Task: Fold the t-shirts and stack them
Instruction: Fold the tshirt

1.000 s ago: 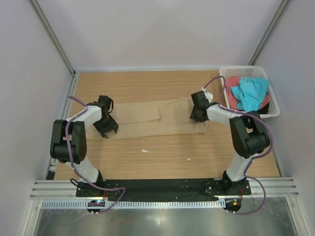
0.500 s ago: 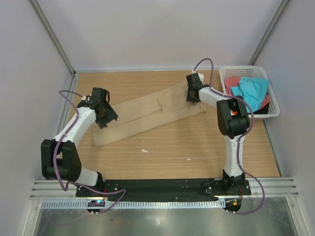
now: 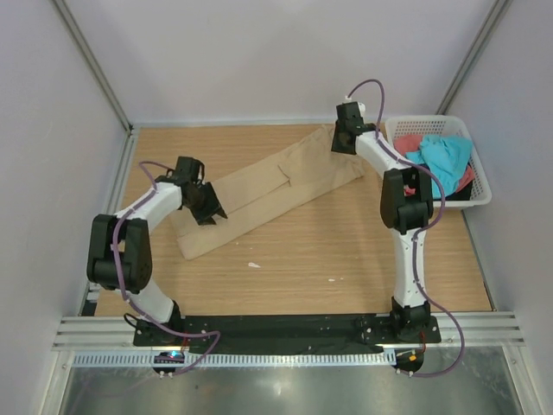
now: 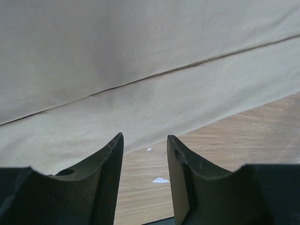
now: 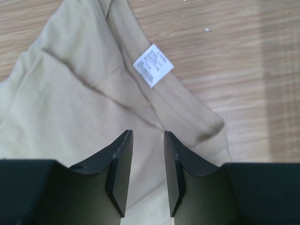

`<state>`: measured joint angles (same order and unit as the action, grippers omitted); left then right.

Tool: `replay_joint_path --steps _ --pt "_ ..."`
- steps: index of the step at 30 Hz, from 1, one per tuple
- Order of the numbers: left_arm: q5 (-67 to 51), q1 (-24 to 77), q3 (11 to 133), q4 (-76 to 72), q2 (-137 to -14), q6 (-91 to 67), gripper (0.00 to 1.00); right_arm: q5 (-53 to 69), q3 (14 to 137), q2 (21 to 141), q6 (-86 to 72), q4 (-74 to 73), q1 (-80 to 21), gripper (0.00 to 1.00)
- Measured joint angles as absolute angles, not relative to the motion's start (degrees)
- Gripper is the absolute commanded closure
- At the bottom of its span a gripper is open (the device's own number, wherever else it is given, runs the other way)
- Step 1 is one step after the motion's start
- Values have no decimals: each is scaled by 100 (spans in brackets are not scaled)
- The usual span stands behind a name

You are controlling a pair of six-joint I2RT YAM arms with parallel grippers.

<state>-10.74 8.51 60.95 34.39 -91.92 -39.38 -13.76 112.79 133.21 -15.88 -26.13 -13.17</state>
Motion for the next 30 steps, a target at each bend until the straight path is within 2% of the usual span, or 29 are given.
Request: replay_joint_path --steps 6,16,21,30 --pt "-1546 1142 5701 3109 -9854 -4010 52 -1170 10569 12293 -2126 -3046 -1332 56" --pt "-1002 1175 4674 2862 -8818 -4497 50 -1033 8549 10523 -2947 -3170 -1243 55" --pt "-475 1173 4342 3218 -8368 -4762 50 -969 8003 10464 -3470 -3050 -1203 57" --pt "-259 1177 4257 3374 -8241 -4932 50 -976 7950 11000 -3813 -2561 -1203 60"
